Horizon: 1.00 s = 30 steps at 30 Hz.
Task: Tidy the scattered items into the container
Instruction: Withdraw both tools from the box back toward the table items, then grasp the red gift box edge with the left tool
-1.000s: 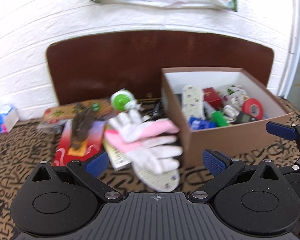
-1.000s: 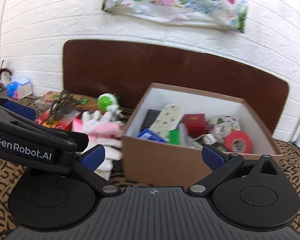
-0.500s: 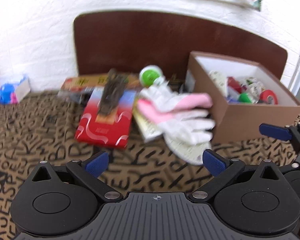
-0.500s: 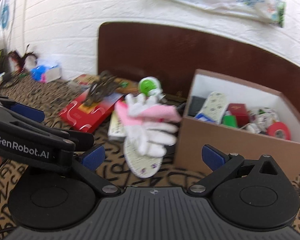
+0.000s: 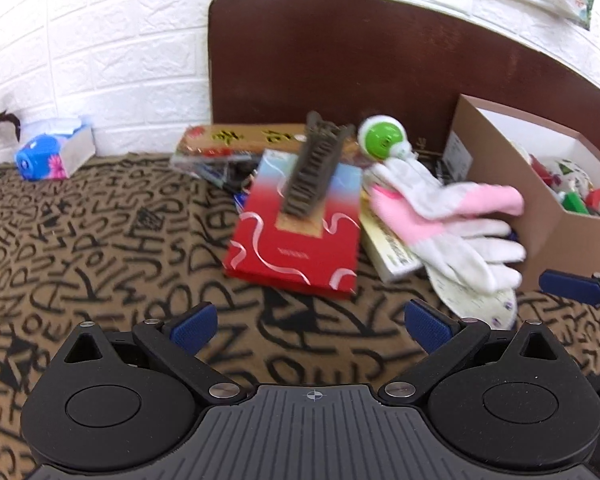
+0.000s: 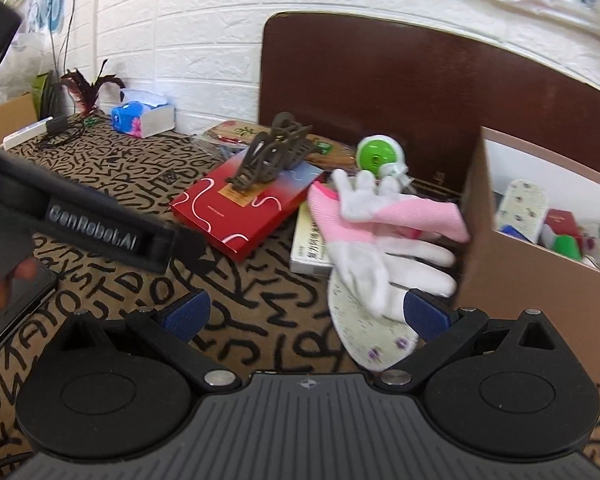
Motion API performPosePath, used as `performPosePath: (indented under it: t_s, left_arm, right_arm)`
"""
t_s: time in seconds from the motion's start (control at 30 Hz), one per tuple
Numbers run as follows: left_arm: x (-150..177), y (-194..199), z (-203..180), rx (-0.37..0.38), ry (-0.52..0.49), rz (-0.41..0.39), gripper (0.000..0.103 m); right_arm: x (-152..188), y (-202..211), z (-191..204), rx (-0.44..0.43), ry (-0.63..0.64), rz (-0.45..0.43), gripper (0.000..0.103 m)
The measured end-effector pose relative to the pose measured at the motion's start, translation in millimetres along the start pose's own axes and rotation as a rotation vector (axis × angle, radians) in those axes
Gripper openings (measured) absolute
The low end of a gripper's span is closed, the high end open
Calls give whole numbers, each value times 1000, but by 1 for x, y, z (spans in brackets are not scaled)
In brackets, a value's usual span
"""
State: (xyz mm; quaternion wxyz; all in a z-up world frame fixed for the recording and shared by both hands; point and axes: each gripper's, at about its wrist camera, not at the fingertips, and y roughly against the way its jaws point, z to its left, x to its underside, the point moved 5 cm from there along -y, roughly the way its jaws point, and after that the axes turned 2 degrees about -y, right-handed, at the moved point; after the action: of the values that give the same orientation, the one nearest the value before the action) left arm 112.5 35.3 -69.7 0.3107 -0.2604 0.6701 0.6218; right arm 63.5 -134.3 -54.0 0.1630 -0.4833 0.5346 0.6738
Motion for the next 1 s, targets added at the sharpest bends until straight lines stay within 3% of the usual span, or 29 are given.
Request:
performPosePath:
  t_s: [0.23,0.43,0.63,0.77,0.9,1.0]
  left_arm:
    - [-19,-37,28,9,5,15,103]
    - [-25,-69,38,25,-3,55,103]
    - [-30,-88,45,64,4,79,99]
    - [-34,-94,46,159,44,102,74]
    - [-34,-83,37,145,7,101,66]
    - [-32,-64,26,158,0,110,65]
  right_arm:
    - [-12,-34,13,-41,43,4,99]
    - [-16,-73,26,-95,90,47,82]
    - [-21,-99,39,-144,128,60,74]
    - [-24,-113,42,-172,135,71,59]
    - [-25,-109,38,-178,105,86,55]
    - [-27,-90,29,-196,76,90,53]
